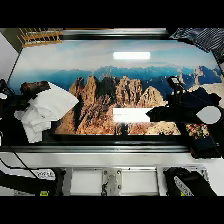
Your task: Fold the clothes and pants, and hang the long-sleeved shirts on hangers.
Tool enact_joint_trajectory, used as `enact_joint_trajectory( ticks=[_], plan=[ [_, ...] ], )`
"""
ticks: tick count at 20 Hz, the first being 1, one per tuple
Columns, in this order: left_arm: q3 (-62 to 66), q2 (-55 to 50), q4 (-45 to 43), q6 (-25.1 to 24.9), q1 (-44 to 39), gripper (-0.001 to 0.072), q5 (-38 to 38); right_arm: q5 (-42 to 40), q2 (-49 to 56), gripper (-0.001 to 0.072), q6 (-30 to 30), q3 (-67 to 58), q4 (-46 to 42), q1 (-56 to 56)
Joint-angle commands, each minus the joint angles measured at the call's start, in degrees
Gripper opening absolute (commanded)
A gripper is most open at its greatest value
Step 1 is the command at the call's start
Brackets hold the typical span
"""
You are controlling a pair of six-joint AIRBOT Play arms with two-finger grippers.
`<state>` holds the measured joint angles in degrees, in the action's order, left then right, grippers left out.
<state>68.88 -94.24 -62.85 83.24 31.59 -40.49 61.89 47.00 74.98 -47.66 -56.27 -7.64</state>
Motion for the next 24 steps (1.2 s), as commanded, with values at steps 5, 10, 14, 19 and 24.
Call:
enact_joint_trajectory(
  ticks=[5, 10, 14, 19, 24],
  plan=[
    [0.0, 1.8, 6.0, -1.9, -9.6, 0.0008, -3.5, 0.0, 0.0, 0.0014, 0.0, 0.0, 0.0, 0.0],
    [0.0, 9.3, 6.0, -1.5, -30.5, 0.0008, -5.3, 0.0, 0.0, 0.0013, 0.0, 0.0, 0.0, 0.0],
    [0.0, 10.8, 6.0, 6.5, -49.1, 0.0008, 0.2, -0.1, 0.0, 0.0011, 0.2, -0.1, 1.5, 0.0],
    [0.0, 9.7, 5.9, 13.7, -62.6, 0.0035, 6.3, -1.4, -0.3, 0.0009, 1.9, -0.8, -16.3, 4.6],
    [0.0, 12.2, 5.4, 13.6, -57.1, 0.0648, -0.5, -1.4, -0.1, 0.0010, 1.9, -0.7, -19.2, 10.0]
  ],
)
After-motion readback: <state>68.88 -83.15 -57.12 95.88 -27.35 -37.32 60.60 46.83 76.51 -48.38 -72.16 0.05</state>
